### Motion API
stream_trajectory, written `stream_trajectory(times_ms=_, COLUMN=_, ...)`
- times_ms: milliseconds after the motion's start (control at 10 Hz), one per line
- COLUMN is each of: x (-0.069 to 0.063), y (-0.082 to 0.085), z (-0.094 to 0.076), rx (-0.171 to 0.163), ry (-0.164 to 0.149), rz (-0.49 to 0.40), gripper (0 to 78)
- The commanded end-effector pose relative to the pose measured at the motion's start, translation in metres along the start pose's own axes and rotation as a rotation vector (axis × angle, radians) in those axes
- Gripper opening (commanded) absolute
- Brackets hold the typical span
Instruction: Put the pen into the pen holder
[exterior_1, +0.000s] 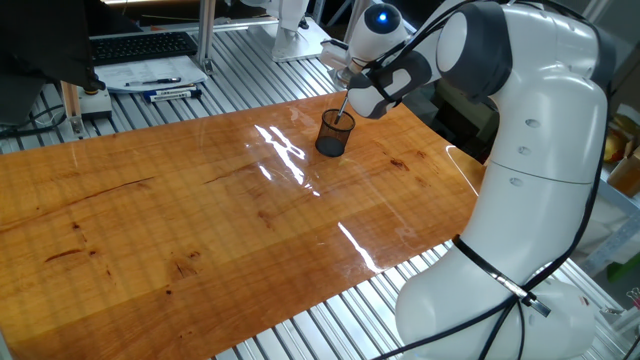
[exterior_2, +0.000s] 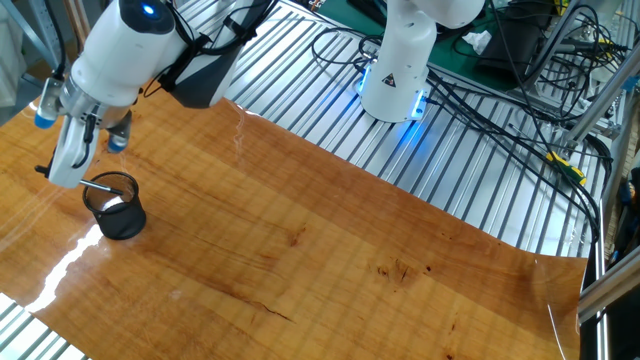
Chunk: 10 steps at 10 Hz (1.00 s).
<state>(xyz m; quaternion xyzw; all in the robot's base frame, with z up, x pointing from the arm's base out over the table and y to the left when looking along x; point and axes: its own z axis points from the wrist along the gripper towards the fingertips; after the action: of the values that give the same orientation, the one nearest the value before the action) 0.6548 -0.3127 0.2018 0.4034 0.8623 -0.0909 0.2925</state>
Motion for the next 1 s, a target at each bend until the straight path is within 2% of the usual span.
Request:
stream_trajectory(times_ms=100, x=-0.0015, y=0.0002, z=-0.0014, rx=0.0, ry=-0.004, rz=-0.004, gripper=1.2)
stream_trajectory(times_ms=1000, x=-0.0015, y=0.0003, z=-0.0014, rx=0.002, ry=-0.006, rz=0.007, gripper=1.2)
